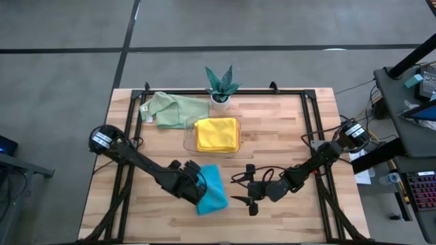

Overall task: Fold microfiber towels
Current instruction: Fold the blue microfiber towel

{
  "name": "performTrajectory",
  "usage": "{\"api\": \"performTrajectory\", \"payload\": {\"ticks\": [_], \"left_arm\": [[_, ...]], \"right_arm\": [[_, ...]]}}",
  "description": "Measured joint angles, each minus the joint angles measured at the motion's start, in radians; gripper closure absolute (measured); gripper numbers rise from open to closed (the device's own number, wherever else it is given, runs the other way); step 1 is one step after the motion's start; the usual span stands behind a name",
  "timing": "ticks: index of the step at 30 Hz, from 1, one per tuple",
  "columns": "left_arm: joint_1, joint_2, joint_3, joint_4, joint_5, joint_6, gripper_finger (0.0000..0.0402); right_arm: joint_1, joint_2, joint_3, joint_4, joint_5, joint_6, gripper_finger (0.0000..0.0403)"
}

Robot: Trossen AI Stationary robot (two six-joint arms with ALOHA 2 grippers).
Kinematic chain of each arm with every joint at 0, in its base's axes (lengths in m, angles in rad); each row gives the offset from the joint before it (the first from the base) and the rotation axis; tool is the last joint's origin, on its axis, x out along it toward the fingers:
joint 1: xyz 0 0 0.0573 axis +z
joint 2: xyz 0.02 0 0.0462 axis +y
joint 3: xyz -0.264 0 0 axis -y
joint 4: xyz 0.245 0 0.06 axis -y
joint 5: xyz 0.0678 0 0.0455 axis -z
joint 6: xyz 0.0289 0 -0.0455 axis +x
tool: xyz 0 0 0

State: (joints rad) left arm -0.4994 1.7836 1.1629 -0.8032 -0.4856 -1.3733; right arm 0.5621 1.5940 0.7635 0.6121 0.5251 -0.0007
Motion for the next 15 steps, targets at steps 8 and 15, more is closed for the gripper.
{"api": "performTrajectory", "payload": {"ticks": [8, 15], "left_arm": [[0.003, -0.028, 0.003, -0.001, 0.008, 0.074, 0.0313], [-0.004, -0.126, 0.012, 0.020, 0.148, 0.067, 0.0217]], "right_arm": [[0.000, 0.000, -0.001, -0.050, -0.017, 0.025, 0.0156], [0.004, 0.001, -0.008, -0.083, -0.060, 0.069, 0.0156]]}}
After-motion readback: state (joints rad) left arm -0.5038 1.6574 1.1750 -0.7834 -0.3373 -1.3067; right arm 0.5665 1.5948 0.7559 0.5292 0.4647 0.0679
